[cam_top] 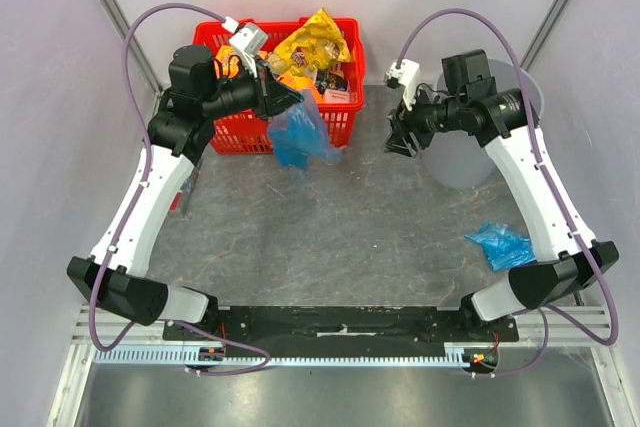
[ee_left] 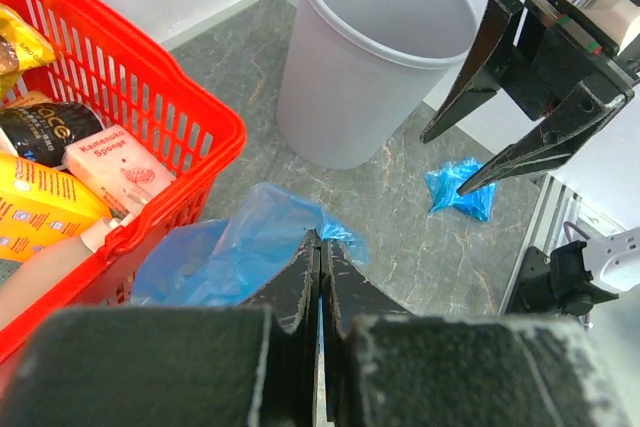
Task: Put the trash bags into the trash bin
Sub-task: Unfold the trash bag at the center of the board.
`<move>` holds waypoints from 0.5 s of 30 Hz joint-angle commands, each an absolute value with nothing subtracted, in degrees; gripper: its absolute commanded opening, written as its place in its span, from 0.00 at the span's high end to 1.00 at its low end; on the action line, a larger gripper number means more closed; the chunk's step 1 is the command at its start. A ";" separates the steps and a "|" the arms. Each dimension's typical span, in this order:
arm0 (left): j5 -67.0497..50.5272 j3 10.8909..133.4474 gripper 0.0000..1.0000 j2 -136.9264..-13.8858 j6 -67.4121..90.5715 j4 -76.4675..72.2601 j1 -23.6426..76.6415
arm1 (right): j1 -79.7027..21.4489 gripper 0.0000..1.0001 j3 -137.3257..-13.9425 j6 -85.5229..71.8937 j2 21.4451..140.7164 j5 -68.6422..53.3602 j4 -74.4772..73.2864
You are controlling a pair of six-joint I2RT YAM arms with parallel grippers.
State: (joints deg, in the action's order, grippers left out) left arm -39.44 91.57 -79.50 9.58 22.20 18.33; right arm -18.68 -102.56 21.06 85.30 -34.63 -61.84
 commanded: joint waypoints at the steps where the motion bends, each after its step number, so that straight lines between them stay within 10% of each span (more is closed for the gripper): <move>1: -39.38 94.13 0.98 -79.72 10.29 22.14 19.42 | -21.17 0.39 -105.20 17.06 86.57 -40.25 -55.74; 15: -37.27 94.31 0.98 -80.33 8.79 23.64 23.03 | -32.60 0.35 -111.53 8.53 94.57 -33.67 -42.45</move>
State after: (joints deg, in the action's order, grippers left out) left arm -38.46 92.01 -80.09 9.56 23.94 22.35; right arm -31.31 -108.92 10.39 93.60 -35.53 -46.22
